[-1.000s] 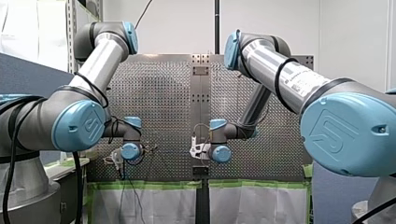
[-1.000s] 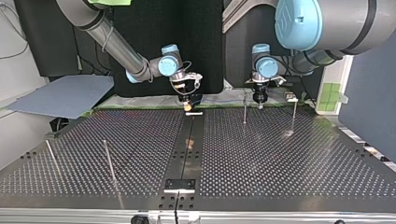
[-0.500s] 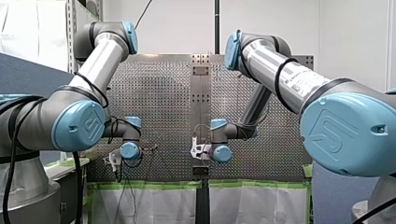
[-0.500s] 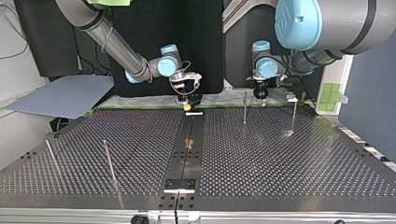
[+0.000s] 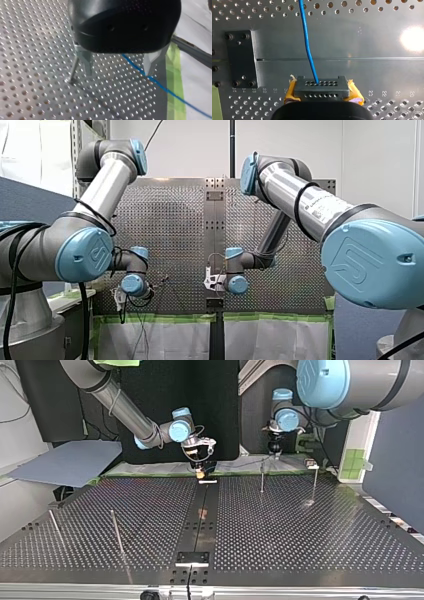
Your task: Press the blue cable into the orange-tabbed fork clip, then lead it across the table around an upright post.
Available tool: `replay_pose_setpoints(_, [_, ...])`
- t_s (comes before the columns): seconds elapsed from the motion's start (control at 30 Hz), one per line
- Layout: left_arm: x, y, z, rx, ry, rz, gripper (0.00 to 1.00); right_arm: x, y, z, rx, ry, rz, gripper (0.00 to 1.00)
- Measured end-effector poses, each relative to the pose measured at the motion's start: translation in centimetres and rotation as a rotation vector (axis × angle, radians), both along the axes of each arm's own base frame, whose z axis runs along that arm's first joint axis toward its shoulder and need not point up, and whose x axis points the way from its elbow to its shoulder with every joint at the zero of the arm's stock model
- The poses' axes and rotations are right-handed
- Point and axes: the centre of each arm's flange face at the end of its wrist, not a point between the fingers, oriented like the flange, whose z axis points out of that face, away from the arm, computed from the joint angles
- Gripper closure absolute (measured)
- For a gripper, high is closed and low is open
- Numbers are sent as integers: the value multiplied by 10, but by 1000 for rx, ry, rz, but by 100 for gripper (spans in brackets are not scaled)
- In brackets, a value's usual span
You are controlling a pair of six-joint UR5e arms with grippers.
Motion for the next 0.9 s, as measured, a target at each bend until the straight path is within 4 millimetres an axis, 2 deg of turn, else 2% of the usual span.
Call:
replay_pose_setpoints(0.4, [-37, -7, 37, -25, -59, -42, 0, 0, 1, 0, 6, 4, 0, 100])
replay_pose_setpoints(0.6, [-39, -10, 58, -5, -86, -46, 0, -1, 1, -1, 8, 6, -1, 100])
replay_pose_setpoints(0.9, [-25, -14, 46, 29, -109, -49, 0, -1, 2, -2, 13, 10, 0, 100])
